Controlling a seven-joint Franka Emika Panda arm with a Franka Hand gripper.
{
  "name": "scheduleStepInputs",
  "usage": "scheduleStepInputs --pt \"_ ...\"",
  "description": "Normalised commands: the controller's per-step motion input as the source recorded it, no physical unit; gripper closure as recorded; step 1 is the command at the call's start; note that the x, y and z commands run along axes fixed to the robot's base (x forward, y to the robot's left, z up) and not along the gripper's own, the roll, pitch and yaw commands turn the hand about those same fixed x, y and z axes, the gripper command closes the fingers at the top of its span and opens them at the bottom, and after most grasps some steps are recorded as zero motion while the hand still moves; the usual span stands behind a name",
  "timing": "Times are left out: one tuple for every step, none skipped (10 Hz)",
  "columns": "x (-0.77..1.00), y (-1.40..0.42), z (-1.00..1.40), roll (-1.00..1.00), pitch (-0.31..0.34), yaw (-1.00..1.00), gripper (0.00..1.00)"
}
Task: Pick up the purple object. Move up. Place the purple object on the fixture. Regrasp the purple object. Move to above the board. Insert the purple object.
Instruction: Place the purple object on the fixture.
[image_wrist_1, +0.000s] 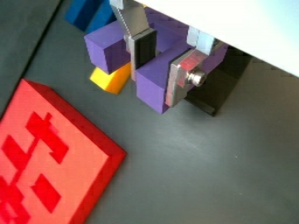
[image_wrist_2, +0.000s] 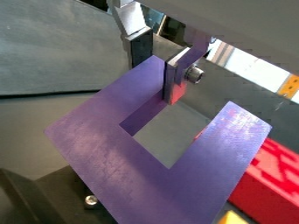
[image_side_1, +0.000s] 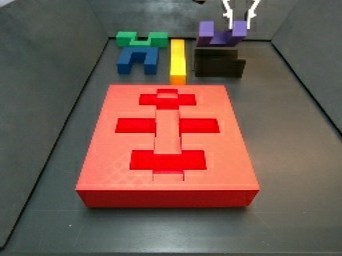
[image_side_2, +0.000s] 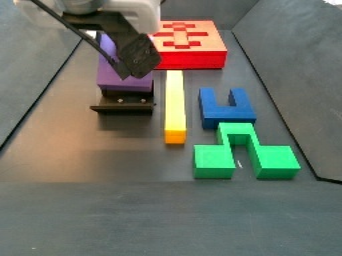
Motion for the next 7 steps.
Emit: scheduleStepInputs --pt "0.17 0.06 -0.35 -0.16 -0.200 0.00 1.00" --pt "0.21 0.07 -0.36 -0.15 -0.191 0.00 1.00" --pt "0.21 0.07 -0.35 -0.14 -0.183 0.00 1.00" --pt "0.21 0.05 -0.32 -0.07 -0.157 0.00 1.00" --pt "0.20 0.00 -0.28 0.05 -0.034 -0.01 1.00" --pt "0.05 0.00 -0.19 0.11 0.000 0.00 1.00" --pt "0.00 0.00 0.00 0.02 0.000 0.00 1.00"
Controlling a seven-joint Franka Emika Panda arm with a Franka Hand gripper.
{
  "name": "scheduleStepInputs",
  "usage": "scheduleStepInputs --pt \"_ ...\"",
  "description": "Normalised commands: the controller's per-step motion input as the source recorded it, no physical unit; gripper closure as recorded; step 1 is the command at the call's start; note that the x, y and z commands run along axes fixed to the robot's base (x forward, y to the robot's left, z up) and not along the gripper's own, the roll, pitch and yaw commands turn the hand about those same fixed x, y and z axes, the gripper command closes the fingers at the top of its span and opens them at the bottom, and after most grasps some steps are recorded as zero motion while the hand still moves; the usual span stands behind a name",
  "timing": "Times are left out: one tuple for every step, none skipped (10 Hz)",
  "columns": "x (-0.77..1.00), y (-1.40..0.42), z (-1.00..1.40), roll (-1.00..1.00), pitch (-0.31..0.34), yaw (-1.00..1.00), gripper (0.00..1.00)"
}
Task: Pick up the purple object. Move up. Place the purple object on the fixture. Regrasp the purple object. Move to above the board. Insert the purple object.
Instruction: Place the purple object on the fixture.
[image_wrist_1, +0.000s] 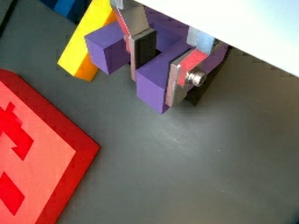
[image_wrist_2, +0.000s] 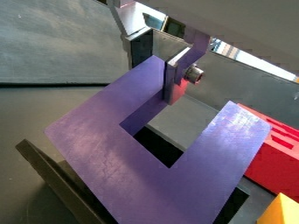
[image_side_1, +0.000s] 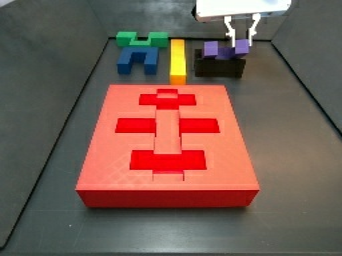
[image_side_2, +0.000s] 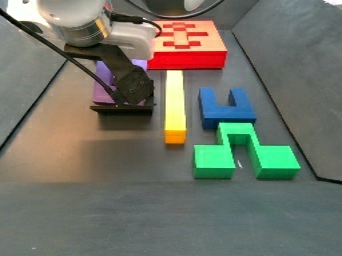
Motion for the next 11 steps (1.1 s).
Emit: scheduleStepInputs --pt "0.00 0.00 0.00 0.03 0.000 0.00 1.00" --pt "0.00 0.00 -0.04 0.13 0.014 0.00 1.00" --pt "0.00 0.00 -0.01 0.10 0.040 0.00 1.00" --pt "0.00 0.00 0.00 0.01 0.000 0.00 1.00" --pt "0.00 0.00 0.00 0.03 0.017 0.00 1.00" --pt "0.00 0.01 -0.04 0.12 0.131 -0.02 1.00" --pt "0.01 0.04 -0.10 0.13 0.209 -0.09 1.00" --pt "0.00 0.02 -0.11 0.16 0.209 -0.11 1.00" --pt "0.00 0.00 -0.12 0.17 0.200 -0.13 1.00" --pt "0.00 0.00 0.00 0.09 0.000 -0.01 1.00" --pt "0.00 0.00 0.00 0.00 0.000 0.00 1.00"
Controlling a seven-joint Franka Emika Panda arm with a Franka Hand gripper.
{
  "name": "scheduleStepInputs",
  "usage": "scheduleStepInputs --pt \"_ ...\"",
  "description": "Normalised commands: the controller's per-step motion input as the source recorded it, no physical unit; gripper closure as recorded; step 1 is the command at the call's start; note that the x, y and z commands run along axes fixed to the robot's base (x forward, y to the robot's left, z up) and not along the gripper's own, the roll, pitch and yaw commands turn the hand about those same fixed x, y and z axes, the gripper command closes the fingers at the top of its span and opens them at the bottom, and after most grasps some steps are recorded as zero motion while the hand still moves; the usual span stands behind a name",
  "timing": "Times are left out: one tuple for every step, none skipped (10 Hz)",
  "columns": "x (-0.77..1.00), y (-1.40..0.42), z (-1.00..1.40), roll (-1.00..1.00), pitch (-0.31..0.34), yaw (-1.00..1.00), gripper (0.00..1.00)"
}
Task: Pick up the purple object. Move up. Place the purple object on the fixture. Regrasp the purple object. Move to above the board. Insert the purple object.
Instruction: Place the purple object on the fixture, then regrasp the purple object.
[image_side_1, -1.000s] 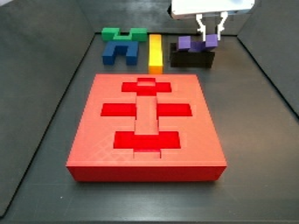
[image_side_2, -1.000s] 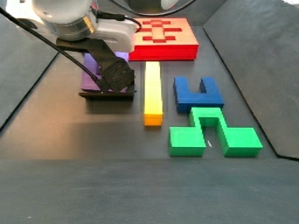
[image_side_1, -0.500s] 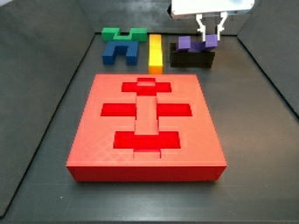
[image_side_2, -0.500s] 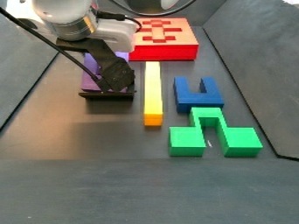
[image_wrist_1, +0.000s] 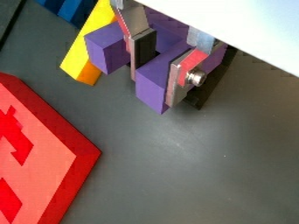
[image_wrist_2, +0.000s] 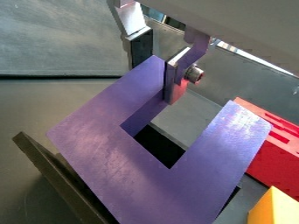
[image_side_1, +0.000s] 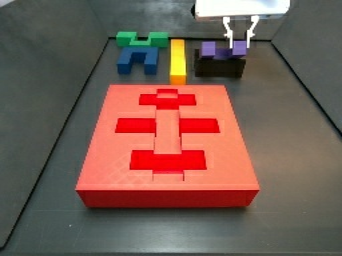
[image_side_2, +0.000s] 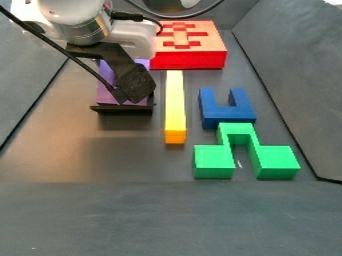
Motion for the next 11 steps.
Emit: scheduleStepInputs --pt "0.00 0.00 0.00 0.00 0.000 0.00 0.00" --pt "0.29 0.10 0.00 0.04 -0.031 0.00 0.00" --pt "0.32 0.19 0.00 0.05 -0.214 0.00 0.00" --pt "0.31 0.16 0.05 0.10 -0.331 0.00 0.00" --pt "0.17 0.13 0.12 0.26 -0.277 0.00 0.00" --pt "0.00 0.11 0.14 0.55 -0.103 0.00 0.00" --pt "-0.16 0.03 0.11 0.82 0.000 0.00 0.00" --pt "-0.19 0.00 0.09 1.00 0.000 0.00 0.00" --pt "-0.16 0.00 0.02 1.00 0.017 0.00 0.00" --pt "0.00 0.00 0.00 1.00 0.000 0.00 0.00" --pt "0.02 0.00 0.00 1.00 0.000 0.00 0.00"
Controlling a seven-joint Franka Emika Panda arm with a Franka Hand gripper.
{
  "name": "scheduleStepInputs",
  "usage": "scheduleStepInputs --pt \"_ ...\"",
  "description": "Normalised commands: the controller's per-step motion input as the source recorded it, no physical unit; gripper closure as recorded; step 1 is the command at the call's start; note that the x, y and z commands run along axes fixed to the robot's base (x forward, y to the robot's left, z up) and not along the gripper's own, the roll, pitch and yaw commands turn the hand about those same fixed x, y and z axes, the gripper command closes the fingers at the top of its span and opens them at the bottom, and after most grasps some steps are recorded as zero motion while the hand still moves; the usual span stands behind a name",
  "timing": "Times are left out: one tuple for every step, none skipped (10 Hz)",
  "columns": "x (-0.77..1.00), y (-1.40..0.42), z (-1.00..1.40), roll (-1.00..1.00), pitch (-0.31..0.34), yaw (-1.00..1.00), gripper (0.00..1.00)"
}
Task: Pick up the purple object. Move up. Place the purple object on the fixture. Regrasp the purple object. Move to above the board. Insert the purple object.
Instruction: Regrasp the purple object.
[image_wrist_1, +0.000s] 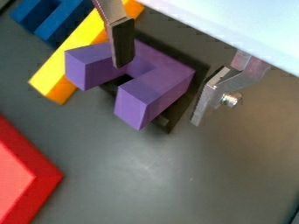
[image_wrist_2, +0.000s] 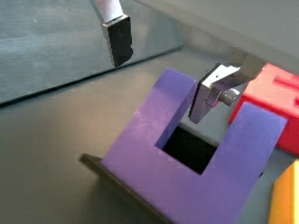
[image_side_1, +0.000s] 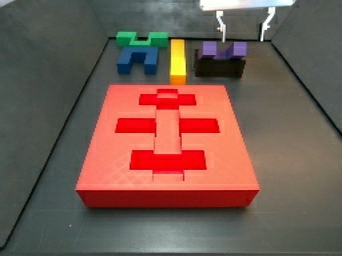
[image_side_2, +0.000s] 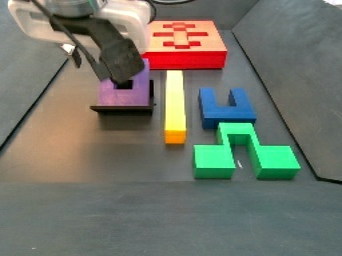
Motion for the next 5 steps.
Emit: scheduleStepInputs --pt "0.09 0.00 0.00 1.00 0.000 0.00 0.00" --pt "0.00 0.00 0.00 1.00 0.000 0.00 0.00" --pt "0.00 0.00 0.00 1.00 0.000 0.00 0.00" --pt "0.00 0.00 0.00 1.00 0.000 0.01 0.00" --pt "0.00 -0.13 -0.02 1.00 0.000 0.05 0.00"
